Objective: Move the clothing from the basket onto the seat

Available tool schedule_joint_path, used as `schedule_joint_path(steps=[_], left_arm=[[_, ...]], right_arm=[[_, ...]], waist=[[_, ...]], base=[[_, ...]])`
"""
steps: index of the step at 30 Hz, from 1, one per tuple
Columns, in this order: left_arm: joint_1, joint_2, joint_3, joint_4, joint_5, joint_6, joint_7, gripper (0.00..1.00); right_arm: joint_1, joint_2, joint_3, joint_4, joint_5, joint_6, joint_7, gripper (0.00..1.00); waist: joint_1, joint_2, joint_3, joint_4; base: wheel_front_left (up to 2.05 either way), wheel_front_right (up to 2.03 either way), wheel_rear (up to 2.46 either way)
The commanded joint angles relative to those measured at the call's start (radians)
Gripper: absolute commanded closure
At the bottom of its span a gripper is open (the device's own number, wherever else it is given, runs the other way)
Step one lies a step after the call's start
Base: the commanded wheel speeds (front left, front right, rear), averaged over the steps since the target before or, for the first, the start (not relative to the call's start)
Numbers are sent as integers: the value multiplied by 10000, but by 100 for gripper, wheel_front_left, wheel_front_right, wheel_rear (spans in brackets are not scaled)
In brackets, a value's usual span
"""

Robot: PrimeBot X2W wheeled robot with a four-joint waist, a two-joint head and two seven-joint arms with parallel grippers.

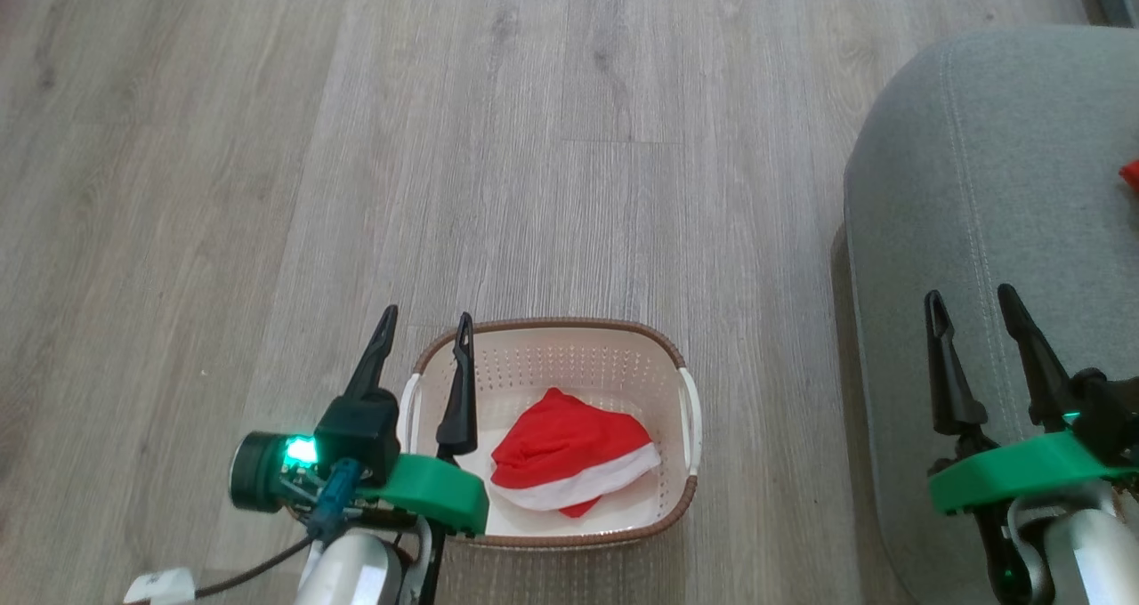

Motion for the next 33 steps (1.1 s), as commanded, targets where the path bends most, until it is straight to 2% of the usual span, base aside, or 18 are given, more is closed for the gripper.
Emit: schedule_joint_path(steps=[1,7,11,23,24,29,33], left_arm=[[-435,-9,234,-272,-1,-53,-51,0],[-537,-9,85,92,74,-173,-51,0],[-796,-9,-171,763,67,-269,-51,0],[-2940,-9,-796,3374,-34,-322,-51,0],[-2940,-9,-796,3374,-34,-322,-51,0],[-4319,-9,-1255,5198,372,-703,-51,0],[-5198,-9,-1365,6426,406,-815,-51,0]], right_arm=[[-453,-159,168,-356,48,-2,-65,0],[-609,-264,112,-417,-125,-2,-65,0],[-845,-408,81,-593,-254,-2,-65,0],[-1882,-908,171,-1538,-280,-2,-65,0],[-1882,-908,171,-1538,-280,-2,-65,0],[-2428,-925,112,-2070,-162,-2,-65,0],[-2663,-861,319,-2346,-225,-2,-65,0]], waist=[[0,0,14,-5],[0,0,327,-86],[0,0,977,-180],[0,0,4150,-770],[0,0,4150,-770],[0,0,5682,-1212],[0,0,6542,-1515]], base=[[0,0,0],[0,0,0],[0,0,0],[0,0,0],[0,0,0],[0,0,0],[0,0,0]])
